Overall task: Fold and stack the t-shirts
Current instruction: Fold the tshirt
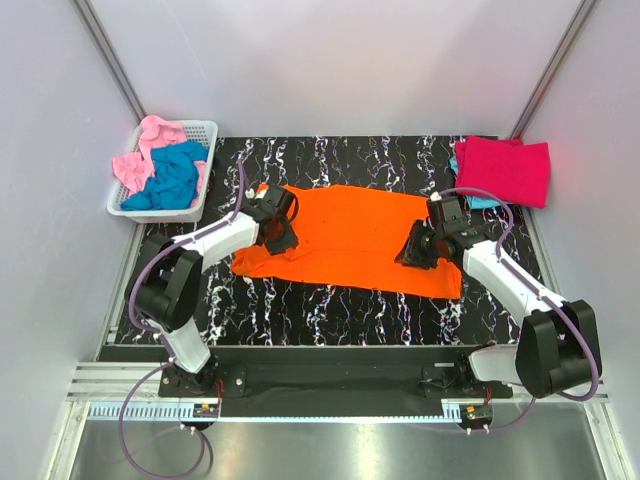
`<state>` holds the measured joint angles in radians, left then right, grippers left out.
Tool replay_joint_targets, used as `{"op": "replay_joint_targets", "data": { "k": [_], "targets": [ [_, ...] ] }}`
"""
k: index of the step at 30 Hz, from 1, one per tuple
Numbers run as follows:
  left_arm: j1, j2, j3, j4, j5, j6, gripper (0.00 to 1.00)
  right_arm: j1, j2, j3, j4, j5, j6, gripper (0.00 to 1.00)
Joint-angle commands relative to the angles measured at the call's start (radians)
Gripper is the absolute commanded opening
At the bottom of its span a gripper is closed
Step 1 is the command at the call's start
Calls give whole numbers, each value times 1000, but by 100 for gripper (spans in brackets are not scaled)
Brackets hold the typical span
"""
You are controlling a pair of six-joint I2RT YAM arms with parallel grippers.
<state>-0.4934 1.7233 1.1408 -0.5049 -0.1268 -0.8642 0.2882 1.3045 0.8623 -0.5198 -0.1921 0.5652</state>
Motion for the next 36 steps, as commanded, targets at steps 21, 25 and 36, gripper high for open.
{"op": "replay_joint_targets", "data": {
  "k": [21, 25, 36],
  "targets": [
    [-22, 16, -15, 9, 30, -7, 24, 9, -48, -46, 17, 54, 24, 30],
    [-22, 33, -1, 11, 32, -6, 19, 8, -45, -49, 18, 59, 24, 30],
    [-27, 33, 39, 11, 30, 19, 0, 8, -30, -54, 17, 62, 21, 30]
  ]
}}
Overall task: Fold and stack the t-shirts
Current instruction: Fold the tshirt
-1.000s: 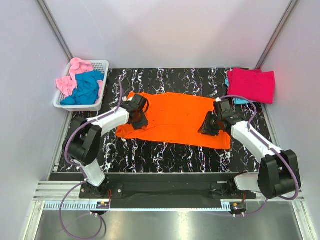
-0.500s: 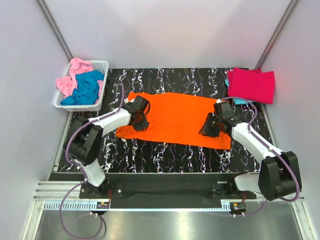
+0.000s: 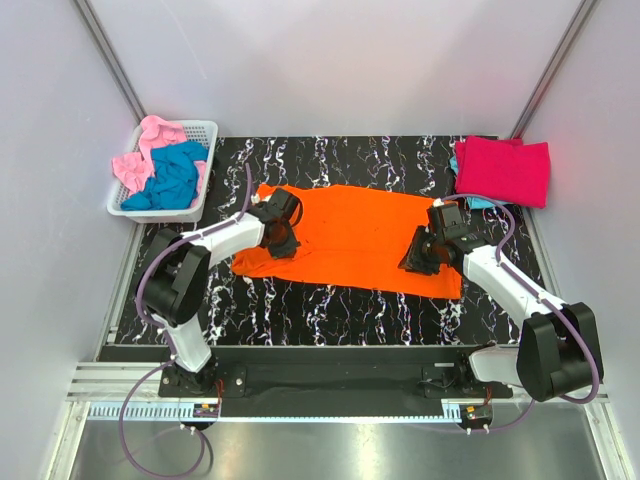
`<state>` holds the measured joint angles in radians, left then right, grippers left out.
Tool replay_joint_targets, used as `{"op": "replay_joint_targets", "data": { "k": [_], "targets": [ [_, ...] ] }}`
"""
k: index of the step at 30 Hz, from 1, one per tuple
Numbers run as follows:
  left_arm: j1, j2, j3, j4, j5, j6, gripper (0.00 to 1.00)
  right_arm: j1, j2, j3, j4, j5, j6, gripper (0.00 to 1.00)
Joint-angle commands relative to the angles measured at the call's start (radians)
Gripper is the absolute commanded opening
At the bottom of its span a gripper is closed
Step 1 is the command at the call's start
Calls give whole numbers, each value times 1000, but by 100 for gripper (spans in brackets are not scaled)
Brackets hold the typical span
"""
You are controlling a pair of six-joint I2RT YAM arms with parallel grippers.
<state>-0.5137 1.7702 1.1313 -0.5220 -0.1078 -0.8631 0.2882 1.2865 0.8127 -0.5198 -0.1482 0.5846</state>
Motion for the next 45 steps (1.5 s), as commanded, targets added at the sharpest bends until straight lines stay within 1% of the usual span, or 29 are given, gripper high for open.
{"op": "replay_joint_targets", "data": {
  "k": [1, 7, 13, 19, 22, 23, 24, 27, 29, 34, 37, 45],
  "targets": [
    [-6, -18, 51, 28, 10, 21, 0, 8, -9, -4, 20, 21, 1, 30],
    [-9, -58, 77, 25, 0, 39, 0, 9, 2, 0, 21, 21, 3, 30],
    [-9, -66, 110, 25, -24, 64, 0, 8, 7, -1, 24, 21, 4, 29],
    [-9, -25, 226, 20, -59, 121, 0, 8, 17, 3, 33, 22, -2, 29],
    [-9, 12, 304, -13, -58, 128, 0, 8, 33, 13, 33, 21, -8, 29],
    [-9, 15, 308, -28, -56, 130, 0, 9, 39, 16, 32, 21, -8, 29],
    [-9, 14, 306, -36, -56, 125, 0, 8, 39, 16, 33, 22, -11, 29],
    [-9, -15, 256, -46, -73, 104, 23, 8, 46, 14, 38, 22, -9, 29],
    [-11, -44, 199, -49, -85, 89, 26, 8, 54, 11, 40, 18, -11, 29],
    [-22, -78, 92, -49, -85, 65, 27, 8, 56, -1, 46, 16, -9, 29],
    [-31, -83, 58, -49, -89, 53, 27, 9, 50, -10, 46, 16, -9, 29],
    [-45, -60, 42, -49, -92, 36, 29, 8, 31, -18, 47, 13, -3, 29]
  ]
}}
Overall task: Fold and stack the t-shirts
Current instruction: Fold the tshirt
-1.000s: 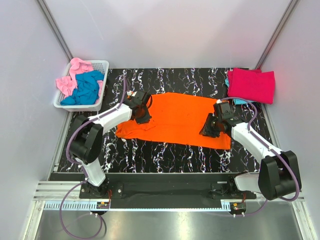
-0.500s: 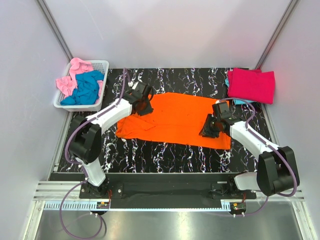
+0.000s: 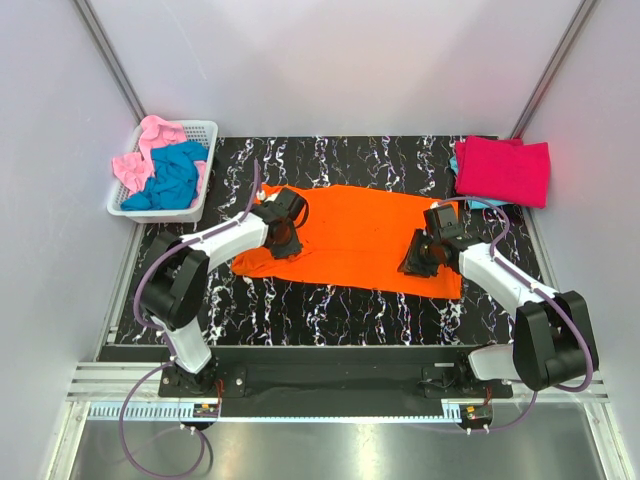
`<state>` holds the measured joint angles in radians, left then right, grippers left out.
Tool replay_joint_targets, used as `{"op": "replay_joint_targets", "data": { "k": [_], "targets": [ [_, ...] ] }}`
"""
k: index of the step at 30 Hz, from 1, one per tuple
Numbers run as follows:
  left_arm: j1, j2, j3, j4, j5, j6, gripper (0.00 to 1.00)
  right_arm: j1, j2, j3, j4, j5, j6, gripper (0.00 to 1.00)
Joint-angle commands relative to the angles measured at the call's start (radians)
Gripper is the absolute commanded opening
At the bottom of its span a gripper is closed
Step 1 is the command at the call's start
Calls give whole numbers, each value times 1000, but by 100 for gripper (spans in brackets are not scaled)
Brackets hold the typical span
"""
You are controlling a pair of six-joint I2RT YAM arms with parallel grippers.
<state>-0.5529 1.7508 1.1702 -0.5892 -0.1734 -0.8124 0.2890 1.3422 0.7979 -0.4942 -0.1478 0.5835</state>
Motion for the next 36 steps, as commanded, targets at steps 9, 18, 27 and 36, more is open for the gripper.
{"op": "replay_joint_targets", "data": {
  "k": [9, 18, 27, 36],
  "targets": [
    [-12, -16, -3, 15, -37, -27, 29, 7, -25, -5, 20, 13, -1, 29],
    [-13, 33, 14, 25, -32, -27, 30, 9, -31, -3, 20, 8, 1, 29],
    [-13, 64, 32, 29, -21, -27, 26, 9, -29, 4, 20, 10, 1, 29],
    [-16, 32, 42, 29, -28, -24, 0, 7, -17, 3, 20, 8, -1, 29]
  ]
}}
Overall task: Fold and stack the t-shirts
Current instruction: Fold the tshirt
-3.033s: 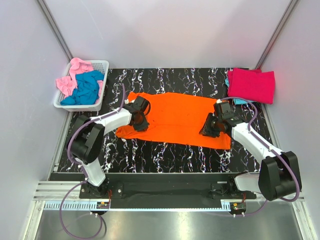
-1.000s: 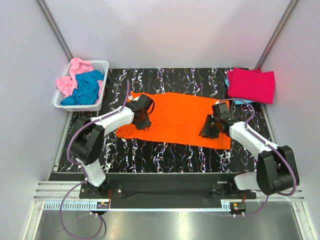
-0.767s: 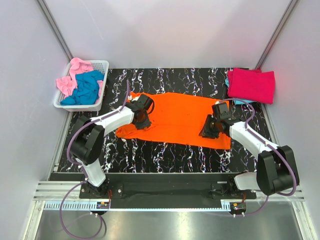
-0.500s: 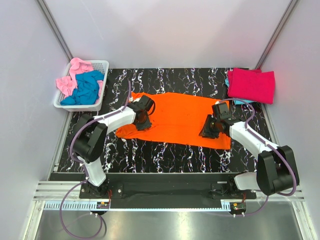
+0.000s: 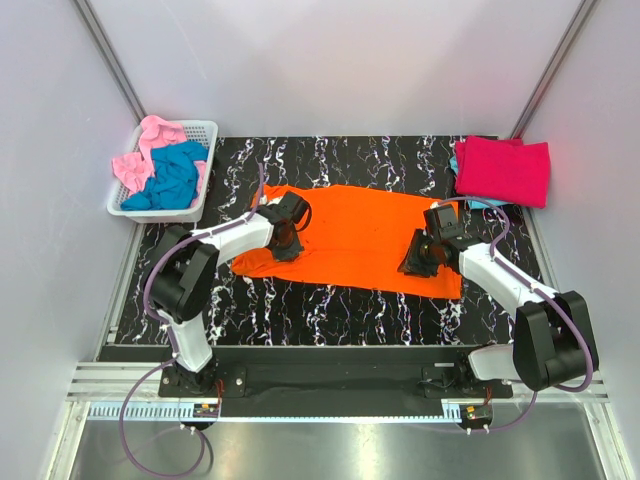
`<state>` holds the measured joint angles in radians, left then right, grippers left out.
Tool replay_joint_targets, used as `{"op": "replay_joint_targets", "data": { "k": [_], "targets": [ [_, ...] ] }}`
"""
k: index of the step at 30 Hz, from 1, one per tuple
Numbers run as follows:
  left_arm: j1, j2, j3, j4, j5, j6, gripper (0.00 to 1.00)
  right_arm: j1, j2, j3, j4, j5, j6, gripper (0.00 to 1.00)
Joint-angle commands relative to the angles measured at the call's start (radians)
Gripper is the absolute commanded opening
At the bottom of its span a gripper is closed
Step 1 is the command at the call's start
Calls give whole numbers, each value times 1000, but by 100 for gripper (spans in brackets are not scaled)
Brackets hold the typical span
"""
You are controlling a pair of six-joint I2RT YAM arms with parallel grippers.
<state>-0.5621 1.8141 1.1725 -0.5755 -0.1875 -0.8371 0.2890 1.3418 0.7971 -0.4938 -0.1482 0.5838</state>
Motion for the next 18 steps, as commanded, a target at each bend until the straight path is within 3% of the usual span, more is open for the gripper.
{"op": "replay_joint_targets", "data": {
  "k": [1, 11, 18],
  "targets": [
    [-9, -39, 41, 14, -16, 6, 0, 7, -18, 4, 21, 7, 1, 29],
    [-18, -102, 124, 8, -18, 49, 0, 9, -21, 4, 20, 9, 2, 29],
    [-18, -1, 257, 5, -13, 102, 0, 7, -18, 5, 20, 6, -4, 29]
  ]
}}
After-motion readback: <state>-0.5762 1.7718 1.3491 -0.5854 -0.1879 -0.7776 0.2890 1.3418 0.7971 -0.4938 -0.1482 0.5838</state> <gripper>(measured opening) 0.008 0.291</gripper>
